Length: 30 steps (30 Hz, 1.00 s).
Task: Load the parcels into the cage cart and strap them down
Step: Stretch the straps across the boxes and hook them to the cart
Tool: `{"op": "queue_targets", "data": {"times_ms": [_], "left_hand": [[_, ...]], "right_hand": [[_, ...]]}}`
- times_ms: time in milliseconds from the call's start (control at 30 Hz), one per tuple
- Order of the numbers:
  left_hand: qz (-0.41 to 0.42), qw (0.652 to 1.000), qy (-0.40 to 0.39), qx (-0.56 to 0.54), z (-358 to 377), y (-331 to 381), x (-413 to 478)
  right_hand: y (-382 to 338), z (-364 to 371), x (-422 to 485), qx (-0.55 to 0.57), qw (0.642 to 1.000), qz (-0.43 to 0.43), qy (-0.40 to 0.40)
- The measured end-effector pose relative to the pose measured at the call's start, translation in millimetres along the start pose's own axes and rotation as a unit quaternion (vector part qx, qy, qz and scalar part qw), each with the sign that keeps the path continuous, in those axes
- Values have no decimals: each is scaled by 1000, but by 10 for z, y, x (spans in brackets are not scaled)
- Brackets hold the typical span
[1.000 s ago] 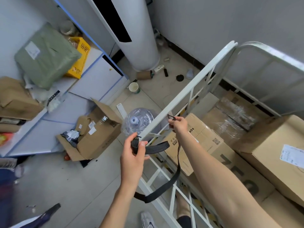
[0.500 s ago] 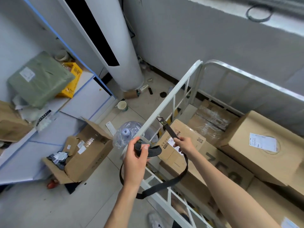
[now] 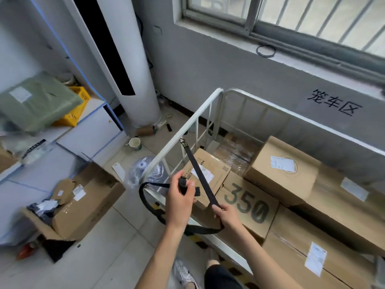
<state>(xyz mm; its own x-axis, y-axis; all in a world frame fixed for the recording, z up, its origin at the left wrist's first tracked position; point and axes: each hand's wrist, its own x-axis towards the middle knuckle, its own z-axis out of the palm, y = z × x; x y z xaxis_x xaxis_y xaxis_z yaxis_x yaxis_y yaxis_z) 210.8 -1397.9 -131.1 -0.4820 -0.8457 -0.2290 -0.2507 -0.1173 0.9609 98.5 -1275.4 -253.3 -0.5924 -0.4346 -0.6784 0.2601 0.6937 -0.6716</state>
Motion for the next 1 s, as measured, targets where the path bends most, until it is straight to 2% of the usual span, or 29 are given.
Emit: {"op": "queue_targets", "data": {"times_ms": [267,467,767,1000], "left_hand": [[22,997,79,-16,307,10,-974],[22,983,184,5,885,-46,-1897],[30,971,235,33,1574,-151,-3217],[46,969,237,43,2095,-348,-4278]], "right_hand": [[221,-113,-551,-2,994,-82,-73],[650,-725,-1067,-5,984,-122,-133],[1278,-1642,-1894,28,969,-138,-205],[2035,-2380,-2464,37,967,-155,-200]]}}
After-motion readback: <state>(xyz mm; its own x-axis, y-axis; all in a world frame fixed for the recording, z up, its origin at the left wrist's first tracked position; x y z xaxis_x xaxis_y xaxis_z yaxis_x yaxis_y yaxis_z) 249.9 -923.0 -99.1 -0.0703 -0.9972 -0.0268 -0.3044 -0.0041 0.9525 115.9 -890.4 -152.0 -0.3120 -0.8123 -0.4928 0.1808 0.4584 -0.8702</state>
